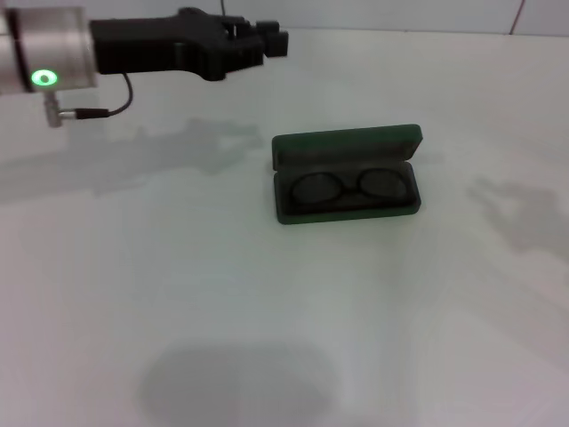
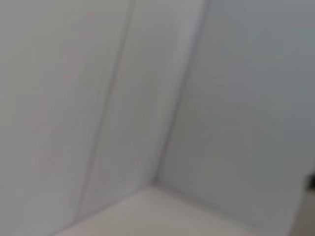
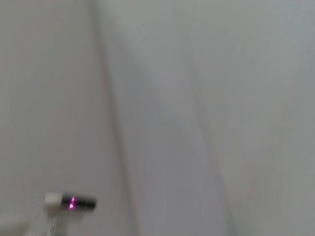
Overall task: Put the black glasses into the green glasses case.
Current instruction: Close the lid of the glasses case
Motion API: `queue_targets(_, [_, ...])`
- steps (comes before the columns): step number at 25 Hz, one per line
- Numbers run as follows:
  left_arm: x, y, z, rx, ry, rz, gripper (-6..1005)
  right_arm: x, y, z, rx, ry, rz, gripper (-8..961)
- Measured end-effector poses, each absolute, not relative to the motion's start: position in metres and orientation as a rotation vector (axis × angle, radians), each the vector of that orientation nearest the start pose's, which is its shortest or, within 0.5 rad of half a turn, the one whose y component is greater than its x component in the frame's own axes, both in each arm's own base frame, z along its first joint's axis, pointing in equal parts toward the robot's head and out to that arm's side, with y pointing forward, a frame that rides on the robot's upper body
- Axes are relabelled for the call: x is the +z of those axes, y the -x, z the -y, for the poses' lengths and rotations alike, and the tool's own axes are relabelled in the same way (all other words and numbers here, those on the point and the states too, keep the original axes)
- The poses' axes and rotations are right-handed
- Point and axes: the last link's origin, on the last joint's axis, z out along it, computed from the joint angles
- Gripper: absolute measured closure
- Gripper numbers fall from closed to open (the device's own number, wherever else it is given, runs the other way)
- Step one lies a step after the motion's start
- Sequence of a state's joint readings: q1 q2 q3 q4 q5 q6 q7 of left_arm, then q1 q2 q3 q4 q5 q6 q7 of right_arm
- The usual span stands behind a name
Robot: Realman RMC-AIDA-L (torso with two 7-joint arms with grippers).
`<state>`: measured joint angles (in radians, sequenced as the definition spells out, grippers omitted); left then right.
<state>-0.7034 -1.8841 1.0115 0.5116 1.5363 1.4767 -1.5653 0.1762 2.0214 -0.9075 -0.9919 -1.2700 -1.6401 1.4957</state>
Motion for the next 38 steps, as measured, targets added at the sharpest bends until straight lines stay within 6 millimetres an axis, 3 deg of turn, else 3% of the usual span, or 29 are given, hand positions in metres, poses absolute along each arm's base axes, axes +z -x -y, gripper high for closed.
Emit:
queue_targets(5, [0.001,0.175,-0.413,-0.651,2.798,0.573,884,0.109,-0.308,-0.253,1.330,2.082,-0.575,765])
queue_targets(10, [-0.039,0.166,-0.417,-0.438,2.824,0.527,759,0.100,-0.322,-0.245,1.317,2.031,-0.627,762])
queue_targets(13, [-0.054,0.166,-0.418,-0.384,2.801,0.519,767,0.094,-0.325,-0.247,1.299,2.033,-0.651,760])
queue_targets(38, [-0.070,0.174,-0.411,-0.325,2.798,0.561,788,0.081,-0.329,-0.265,1.252,2.021,-0.737,745])
